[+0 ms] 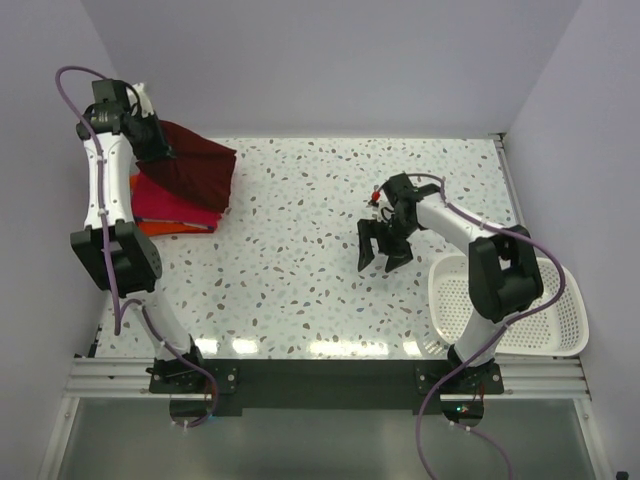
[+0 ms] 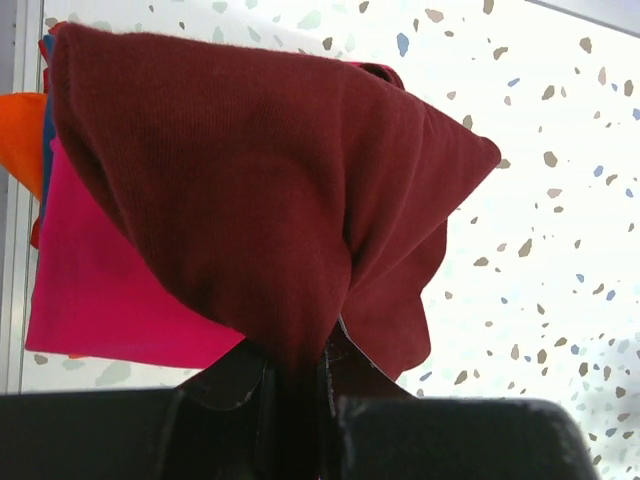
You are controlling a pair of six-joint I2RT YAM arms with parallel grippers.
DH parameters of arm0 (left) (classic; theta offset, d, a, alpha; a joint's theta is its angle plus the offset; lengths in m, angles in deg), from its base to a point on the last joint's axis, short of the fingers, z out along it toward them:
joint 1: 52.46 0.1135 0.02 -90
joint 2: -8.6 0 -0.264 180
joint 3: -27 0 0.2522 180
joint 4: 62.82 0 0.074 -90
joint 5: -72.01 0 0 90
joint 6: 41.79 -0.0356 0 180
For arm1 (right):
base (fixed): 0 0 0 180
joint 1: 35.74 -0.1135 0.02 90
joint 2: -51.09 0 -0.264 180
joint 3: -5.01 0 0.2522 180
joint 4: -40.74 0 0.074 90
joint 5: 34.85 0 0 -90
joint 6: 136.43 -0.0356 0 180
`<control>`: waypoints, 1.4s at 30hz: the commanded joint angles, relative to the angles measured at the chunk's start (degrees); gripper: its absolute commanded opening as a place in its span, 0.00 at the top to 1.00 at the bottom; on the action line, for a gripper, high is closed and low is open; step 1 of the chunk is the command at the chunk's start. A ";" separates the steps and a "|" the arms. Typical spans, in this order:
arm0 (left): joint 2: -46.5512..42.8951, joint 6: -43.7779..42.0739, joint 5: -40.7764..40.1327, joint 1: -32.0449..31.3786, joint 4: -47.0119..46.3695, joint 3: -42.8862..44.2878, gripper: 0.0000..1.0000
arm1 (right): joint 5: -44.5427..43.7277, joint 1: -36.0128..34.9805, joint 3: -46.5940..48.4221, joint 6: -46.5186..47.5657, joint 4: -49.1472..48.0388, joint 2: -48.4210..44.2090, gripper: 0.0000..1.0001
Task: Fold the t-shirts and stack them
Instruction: Neatly place the folded tshirt to the corner
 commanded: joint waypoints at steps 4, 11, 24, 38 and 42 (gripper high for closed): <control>3.33 1.18 4.94 3.05 -5.02 3.17 1.00 | 0.96 -0.01 0.63 0.37 2.06 -3.06 0.17; 8.17 2.66 2.83 4.46 -4.41 7.11 1.00 | 0.61 0.07 3.27 -0.51 3.38 -3.58 0.16; 5.21 7.42 -16.40 5.95 -2.21 7.31 0.00 | 0.35 0.07 7.22 -2.88 4.17 -5.43 0.16; -17.74 6.36 -21.42 -5.09 -8.63 -12.39 0.00 | -2.46 0.69 10.30 -1.91 3.20 -5.87 0.16; -23.44 10.66 -19.67 -11.09 -9.86 -17.91 0.00 | -3.78 1.13 10.91 -2.62 1.89 -5.96 0.16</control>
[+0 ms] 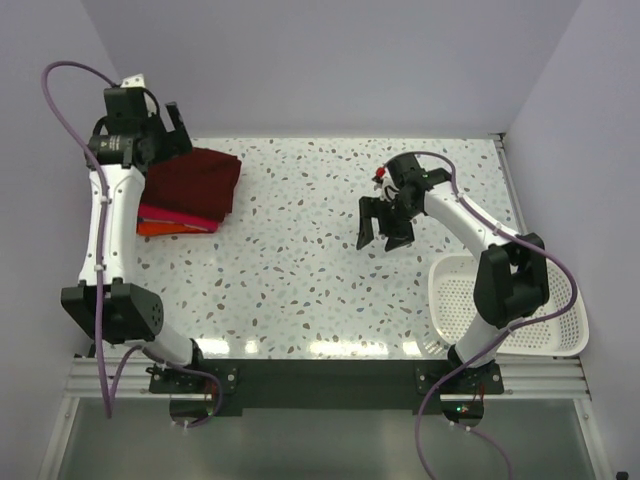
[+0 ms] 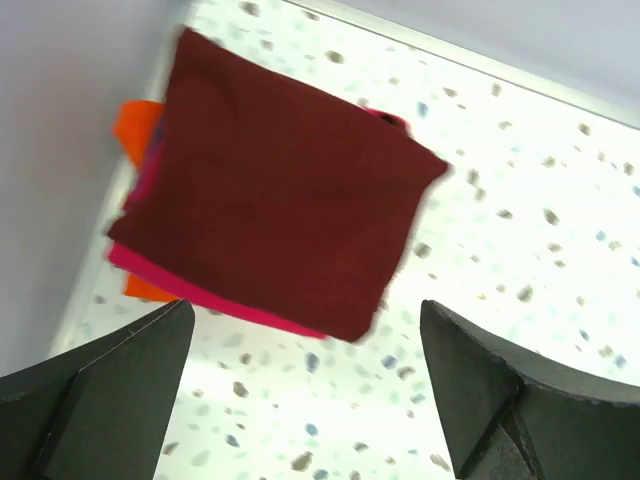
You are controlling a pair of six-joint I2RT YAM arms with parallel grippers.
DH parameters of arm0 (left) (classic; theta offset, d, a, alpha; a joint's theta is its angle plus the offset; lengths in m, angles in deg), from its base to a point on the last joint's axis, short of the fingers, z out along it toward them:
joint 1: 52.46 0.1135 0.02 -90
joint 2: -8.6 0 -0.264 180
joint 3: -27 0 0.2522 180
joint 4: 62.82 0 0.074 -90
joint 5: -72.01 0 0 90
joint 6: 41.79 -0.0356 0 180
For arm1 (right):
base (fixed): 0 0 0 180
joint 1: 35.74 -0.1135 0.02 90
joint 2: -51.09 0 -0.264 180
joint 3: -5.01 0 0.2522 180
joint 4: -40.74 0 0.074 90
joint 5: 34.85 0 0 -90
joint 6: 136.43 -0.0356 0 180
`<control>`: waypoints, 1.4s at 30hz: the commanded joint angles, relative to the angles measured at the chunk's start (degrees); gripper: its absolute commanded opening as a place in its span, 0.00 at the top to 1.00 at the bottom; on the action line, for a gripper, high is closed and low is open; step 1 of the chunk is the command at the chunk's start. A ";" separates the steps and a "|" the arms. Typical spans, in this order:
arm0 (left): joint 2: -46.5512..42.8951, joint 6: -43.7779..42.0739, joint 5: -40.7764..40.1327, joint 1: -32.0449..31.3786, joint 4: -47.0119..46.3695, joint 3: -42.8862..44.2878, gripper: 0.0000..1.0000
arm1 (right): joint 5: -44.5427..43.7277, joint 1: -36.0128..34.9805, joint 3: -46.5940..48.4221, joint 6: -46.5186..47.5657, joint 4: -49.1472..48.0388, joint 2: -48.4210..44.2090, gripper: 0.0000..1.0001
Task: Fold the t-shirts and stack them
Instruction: Neatly place the folded tshirt to the corner
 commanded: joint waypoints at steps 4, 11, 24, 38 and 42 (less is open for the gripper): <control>-8.27 8.82 -0.09 -11.05 -5.19 -10.84 0.00 | -1.40 0.74 3.33 -0.87 -1.77 -2.64 0.16; -13.11 18.83 -5.19 -31.59 -10.54 -22.01 0.00 | -0.35 0.82 4.39 -1.75 -3.00 -1.23 0.16; -8.01 24.30 -8.26 -51.32 -14.95 -23.95 0.00 | 0.01 0.82 0.71 -2.71 -8.36 -2.63 0.16; -13.63 24.40 -10.90 -51.59 -17.15 -30.63 0.00 | 0.01 0.91 -1.41 -2.54 -10.48 -4.22 0.16; -13.81 24.13 -10.72 -51.59 -17.24 -31.08 0.00 | -0.17 0.91 -2.29 -2.45 -10.73 -4.83 0.16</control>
